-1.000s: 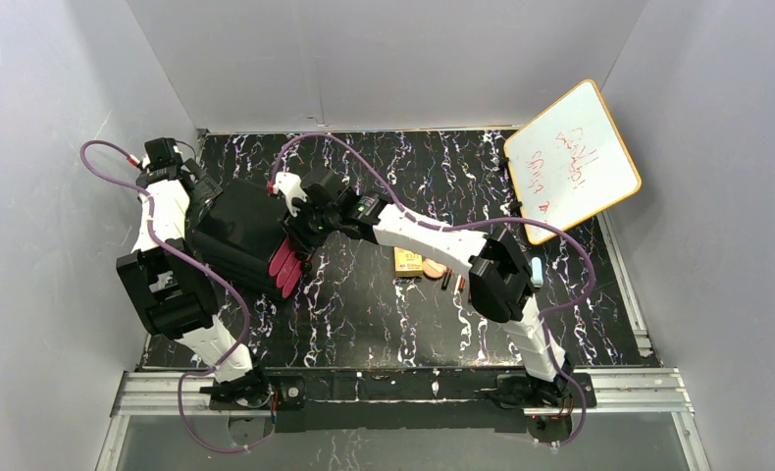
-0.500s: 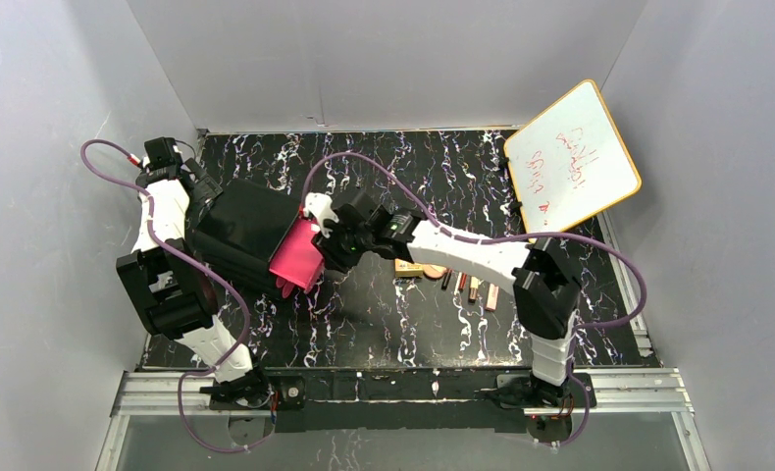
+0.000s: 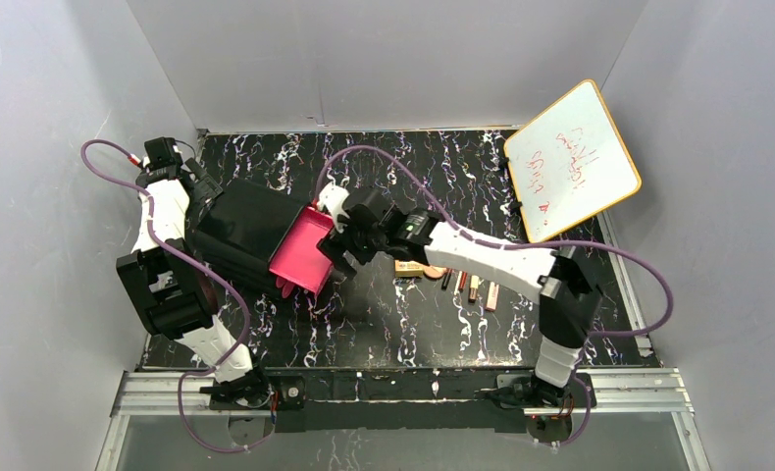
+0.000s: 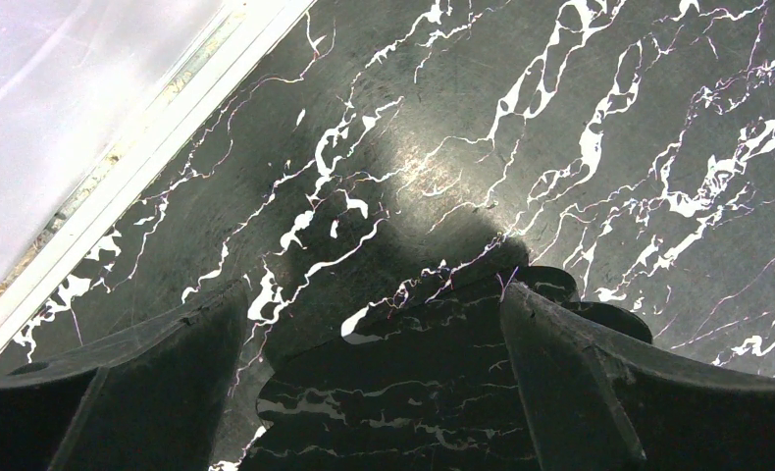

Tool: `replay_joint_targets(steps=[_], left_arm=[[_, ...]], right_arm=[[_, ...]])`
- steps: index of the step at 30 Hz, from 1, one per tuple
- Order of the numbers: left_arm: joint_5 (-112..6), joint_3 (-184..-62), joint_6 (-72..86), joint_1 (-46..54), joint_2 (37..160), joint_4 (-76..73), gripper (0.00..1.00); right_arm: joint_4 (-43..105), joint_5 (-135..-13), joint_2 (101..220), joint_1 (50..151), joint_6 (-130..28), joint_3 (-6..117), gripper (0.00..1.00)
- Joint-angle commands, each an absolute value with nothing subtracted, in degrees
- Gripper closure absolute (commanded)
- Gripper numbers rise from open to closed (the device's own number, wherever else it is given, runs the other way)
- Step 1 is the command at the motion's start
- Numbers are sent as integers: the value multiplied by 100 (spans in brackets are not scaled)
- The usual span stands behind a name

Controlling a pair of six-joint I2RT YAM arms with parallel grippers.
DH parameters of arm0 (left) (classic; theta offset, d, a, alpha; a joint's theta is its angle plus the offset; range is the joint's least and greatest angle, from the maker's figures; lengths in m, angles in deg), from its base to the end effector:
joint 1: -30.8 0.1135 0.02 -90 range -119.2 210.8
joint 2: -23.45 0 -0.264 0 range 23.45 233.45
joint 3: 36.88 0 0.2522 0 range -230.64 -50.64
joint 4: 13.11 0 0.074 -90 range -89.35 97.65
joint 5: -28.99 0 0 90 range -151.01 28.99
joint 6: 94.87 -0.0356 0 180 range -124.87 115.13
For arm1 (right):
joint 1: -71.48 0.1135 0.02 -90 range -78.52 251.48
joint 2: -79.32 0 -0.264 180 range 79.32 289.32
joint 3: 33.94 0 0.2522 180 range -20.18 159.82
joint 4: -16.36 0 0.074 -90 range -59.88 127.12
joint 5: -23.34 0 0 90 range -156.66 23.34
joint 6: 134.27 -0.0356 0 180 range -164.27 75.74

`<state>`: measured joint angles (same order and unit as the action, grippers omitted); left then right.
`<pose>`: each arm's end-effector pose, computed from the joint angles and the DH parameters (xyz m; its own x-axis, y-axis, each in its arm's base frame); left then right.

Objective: Organize the makeup

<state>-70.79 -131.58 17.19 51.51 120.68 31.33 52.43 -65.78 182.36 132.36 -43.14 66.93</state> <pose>0.3529 0.1399 0.2845 -0.4621 -0.5704 -0.6791 -0.6803 0.7192 -0.1412 0.2037 0.3646 0.2933 -0.2840 -0.5504 -0.7851 -0.8734 0.4864 -0.0250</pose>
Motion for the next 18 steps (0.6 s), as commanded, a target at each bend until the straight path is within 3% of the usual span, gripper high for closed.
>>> replay_joint_targets(steps=[1,6,12,18], left_arm=[[-6919,-13240,1605,5119,12031,3402,2],[-6885,-13257,1596,5119,12013,3404,2],[-6865,-13227,1605,5119,11963,3405,2],[-6789,-13192,1598,5119,11934,3385,2]], right_arm=[[5397,-4740,17342,13245,-4591,7050,1],[5679,-3399,16919,12930,-5650,6460,1],[6301,-3835,17377,12173,-7943,5589,1],[6006,-4213,18167,11990,-8599,5430,6]])
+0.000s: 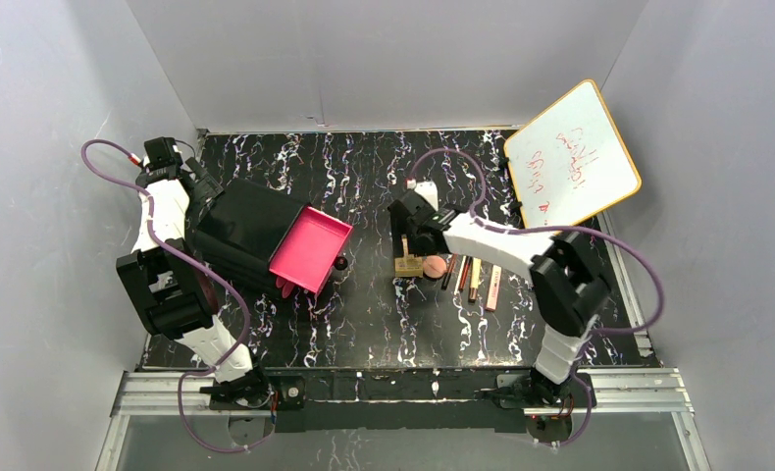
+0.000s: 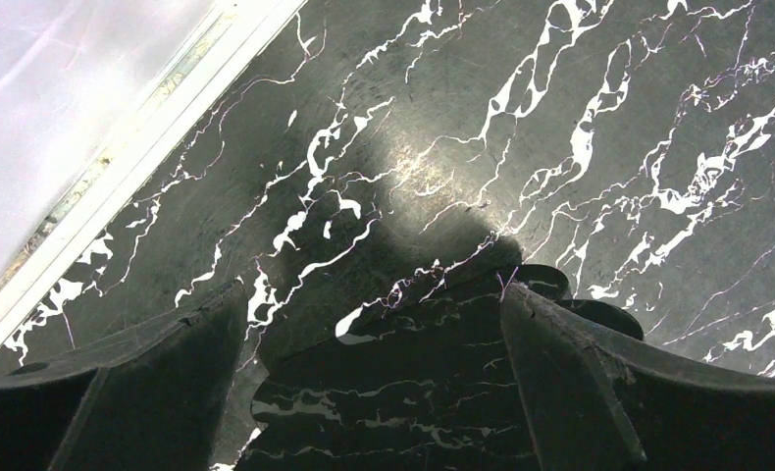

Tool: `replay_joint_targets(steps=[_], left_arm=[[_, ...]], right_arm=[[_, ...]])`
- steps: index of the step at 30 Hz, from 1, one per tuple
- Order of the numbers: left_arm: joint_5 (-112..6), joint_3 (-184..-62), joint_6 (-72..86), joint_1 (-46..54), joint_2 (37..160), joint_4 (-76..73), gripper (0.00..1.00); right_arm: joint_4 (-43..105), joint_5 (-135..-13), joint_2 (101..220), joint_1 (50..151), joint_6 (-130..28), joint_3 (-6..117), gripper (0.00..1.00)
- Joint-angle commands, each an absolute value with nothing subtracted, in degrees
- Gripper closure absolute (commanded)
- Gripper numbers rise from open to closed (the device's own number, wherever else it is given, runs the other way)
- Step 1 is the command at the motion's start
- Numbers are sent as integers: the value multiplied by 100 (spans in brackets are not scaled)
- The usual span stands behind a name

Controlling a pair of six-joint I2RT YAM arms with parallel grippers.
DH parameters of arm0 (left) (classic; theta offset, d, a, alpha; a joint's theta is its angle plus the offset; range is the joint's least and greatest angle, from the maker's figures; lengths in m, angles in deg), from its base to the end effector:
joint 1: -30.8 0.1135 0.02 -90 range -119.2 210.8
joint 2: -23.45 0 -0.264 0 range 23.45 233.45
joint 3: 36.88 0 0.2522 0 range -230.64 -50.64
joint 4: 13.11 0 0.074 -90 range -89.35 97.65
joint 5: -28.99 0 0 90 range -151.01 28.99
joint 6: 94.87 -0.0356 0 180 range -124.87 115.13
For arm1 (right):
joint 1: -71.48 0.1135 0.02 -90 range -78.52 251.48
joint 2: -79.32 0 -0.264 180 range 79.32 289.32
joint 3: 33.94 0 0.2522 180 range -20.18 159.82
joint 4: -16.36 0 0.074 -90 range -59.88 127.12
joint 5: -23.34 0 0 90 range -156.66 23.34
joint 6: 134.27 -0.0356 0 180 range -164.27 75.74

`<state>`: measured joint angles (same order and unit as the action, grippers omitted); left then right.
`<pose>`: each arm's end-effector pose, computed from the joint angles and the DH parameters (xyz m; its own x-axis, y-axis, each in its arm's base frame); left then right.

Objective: Organize the makeup

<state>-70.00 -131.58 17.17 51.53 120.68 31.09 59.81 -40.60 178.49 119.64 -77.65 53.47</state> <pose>0.3534 0.1397 0.2848 -0.4624 -0.5713 -0.6780 -0.6725 0.7244 -0.1517 0.2581 0.2648 0.2357 -0.7337 -0.0785 -0.6749 -0.1178 0.9930 0.0127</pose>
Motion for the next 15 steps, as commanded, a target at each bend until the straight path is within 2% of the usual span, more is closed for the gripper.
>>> replay_joint_targets(steps=[1,8,15], left_arm=[[-6784,-13198,1596,5119,11934,3387,2],[-6753,-13124,1587,5119,11909,3349,2],[-6697,-13169,1587,5118,11964,3334,2]], right_arm=[[6026,-4239,18325,11989,-8619,5514,6],[5971,-4408,18841,11985,-8666,5763,4],[6163,-4278,18615,12006,-8676,5937,1]])
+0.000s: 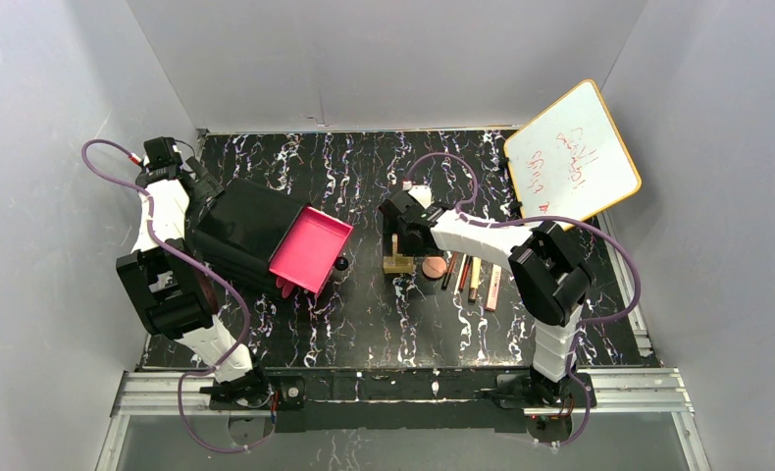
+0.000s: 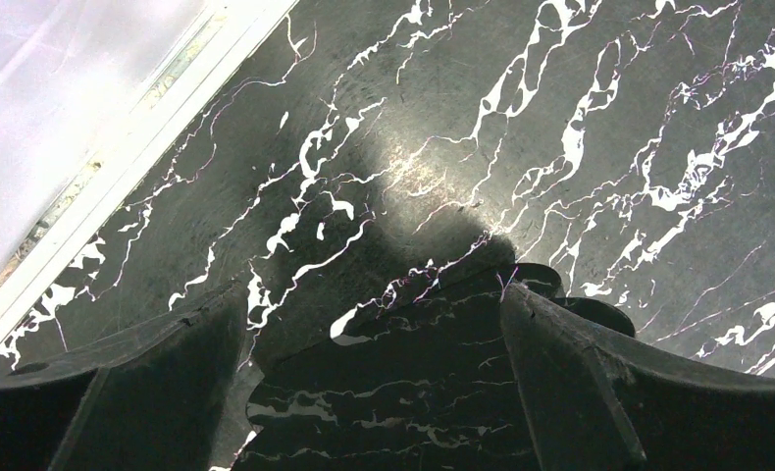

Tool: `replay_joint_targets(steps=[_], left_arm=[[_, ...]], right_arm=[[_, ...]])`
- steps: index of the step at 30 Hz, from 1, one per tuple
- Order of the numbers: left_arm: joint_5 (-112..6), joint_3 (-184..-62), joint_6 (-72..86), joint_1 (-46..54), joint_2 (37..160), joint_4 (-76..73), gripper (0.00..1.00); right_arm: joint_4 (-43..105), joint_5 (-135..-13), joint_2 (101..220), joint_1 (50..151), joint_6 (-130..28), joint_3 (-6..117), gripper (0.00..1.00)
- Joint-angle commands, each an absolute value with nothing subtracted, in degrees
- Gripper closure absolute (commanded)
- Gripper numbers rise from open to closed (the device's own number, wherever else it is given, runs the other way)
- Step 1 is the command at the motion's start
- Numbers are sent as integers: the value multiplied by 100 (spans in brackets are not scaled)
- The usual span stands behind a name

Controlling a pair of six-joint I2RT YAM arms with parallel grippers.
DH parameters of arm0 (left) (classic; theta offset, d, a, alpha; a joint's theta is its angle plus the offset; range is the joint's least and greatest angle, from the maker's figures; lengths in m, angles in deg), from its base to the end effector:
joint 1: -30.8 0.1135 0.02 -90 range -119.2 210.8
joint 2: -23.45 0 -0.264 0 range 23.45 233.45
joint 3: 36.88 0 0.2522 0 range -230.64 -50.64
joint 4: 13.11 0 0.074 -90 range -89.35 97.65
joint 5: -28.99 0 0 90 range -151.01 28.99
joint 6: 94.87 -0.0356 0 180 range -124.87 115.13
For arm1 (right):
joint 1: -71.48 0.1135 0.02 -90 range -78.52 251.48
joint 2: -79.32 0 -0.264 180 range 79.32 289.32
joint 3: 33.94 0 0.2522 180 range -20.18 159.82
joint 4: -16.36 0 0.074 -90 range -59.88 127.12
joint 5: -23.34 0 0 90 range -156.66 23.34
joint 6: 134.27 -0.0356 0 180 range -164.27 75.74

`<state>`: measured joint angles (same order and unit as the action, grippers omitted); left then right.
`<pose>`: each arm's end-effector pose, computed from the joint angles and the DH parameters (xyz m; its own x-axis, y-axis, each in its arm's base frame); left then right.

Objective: Organize the makeup

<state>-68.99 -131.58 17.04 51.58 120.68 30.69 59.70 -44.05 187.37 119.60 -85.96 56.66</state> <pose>0.3541 0.1397 0.2852 -0.4629 -0.5709 -0.6781 -0.6615 0.7317 -0.1645 0.2736 0.2846 0.1956 -0.8090 0.0175 -0.5876 -0.0322 0.9967 0.0740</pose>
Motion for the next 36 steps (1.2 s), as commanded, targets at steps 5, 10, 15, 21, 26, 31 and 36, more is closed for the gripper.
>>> replay_joint_targets(steps=[5,10,15,21,26,31,36], left_arm=[[-6674,-13200,1579,5119,11978,3326,2],[-6651,-13216,1578,5119,12013,3327,2],[-6637,-13209,1561,5119,12013,3328,2],[-6582,-13191,1552,5119,12039,3319,2],[-6558,-13213,1534,5115,12054,3322,2],[-6548,-13194,1534,5119,12066,3314,2],[-6529,-13199,1526,5119,12066,3310,2]], right_arm=[[6247,-4076,18397,12077,-8647,6139,1],[6178,-4091,18402,12169,-8647,6305,1],[6342,-4107,18753,12222,-8758,6513,1],[6243,-4017,19089,12263,-8938,6524,2],[6698,-3823,19504,12263,-9040,6897,1],[6567,-3831,19594,12259,-9084,6851,11],[6631,-3816,19679,12262,-9076,6846,43]])
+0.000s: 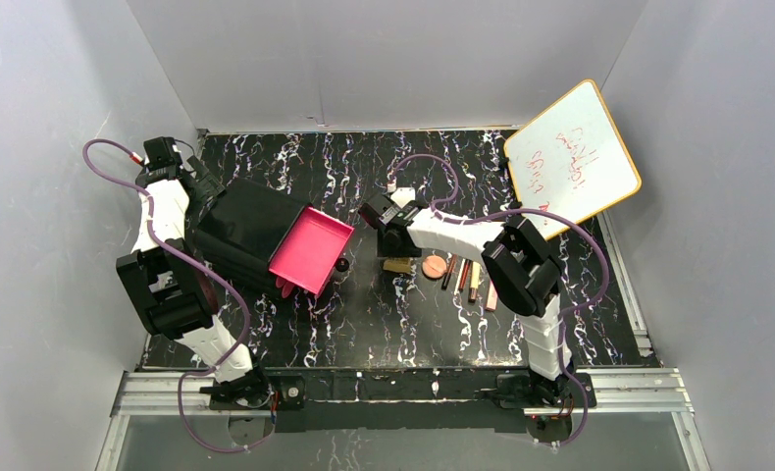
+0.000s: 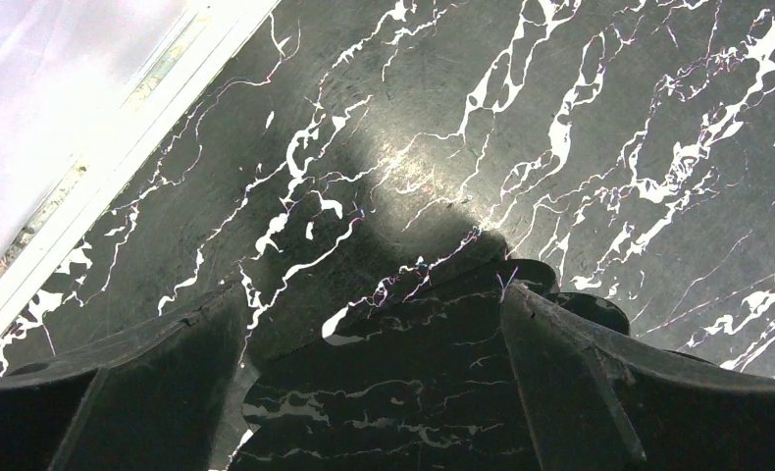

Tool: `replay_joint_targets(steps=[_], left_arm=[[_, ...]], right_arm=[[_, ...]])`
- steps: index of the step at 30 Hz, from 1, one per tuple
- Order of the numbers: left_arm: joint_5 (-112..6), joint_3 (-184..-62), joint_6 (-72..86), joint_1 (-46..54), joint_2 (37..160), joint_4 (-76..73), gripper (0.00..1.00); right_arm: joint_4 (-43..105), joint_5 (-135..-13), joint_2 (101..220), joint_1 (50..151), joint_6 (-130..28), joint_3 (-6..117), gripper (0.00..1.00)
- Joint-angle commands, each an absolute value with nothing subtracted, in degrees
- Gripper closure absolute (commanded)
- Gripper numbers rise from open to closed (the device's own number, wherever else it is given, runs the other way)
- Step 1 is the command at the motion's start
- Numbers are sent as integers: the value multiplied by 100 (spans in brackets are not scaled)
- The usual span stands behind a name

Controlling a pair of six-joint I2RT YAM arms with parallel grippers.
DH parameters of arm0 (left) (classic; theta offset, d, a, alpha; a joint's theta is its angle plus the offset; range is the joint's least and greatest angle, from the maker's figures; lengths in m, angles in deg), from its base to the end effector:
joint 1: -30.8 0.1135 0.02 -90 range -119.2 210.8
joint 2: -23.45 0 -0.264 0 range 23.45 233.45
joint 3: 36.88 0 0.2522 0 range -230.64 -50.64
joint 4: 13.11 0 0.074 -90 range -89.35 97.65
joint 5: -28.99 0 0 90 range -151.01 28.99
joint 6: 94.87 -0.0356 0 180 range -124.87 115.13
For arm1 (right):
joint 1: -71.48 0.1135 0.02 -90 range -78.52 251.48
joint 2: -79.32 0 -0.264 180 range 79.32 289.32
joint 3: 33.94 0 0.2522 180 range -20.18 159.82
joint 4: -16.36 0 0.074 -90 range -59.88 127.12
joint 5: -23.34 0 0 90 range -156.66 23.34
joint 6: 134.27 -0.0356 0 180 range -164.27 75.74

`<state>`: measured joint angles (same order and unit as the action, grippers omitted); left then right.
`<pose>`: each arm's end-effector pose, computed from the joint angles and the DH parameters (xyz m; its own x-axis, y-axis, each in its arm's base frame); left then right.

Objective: Organize the makeup

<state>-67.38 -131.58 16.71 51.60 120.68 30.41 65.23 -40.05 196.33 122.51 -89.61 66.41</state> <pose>0.3549 0.1390 0.2855 -0.4696 -0.5694 -0.6748 -0.6427 0.7445 -0.1810 0.2799 0.3207 0.1801 -0.8138 0.0052 -0.5811 0.0006 1.0000 0.0081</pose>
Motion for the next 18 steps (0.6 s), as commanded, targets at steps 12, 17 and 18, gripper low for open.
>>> replay_joint_targets(steps=[12,17,18], left_arm=[[-6426,-13244,1508,5119,12066,3313,2],[-6408,-13260,1518,5119,12066,3321,2],[-6409,-13263,1517,5119,12066,3324,2]], right_arm=[[7556,-2960,18479,12262,-8281,7646,48],[8081,-2835,18413,12567,-8063,9096,48],[8195,-2798,18492,12685,-8050,9401,47]])
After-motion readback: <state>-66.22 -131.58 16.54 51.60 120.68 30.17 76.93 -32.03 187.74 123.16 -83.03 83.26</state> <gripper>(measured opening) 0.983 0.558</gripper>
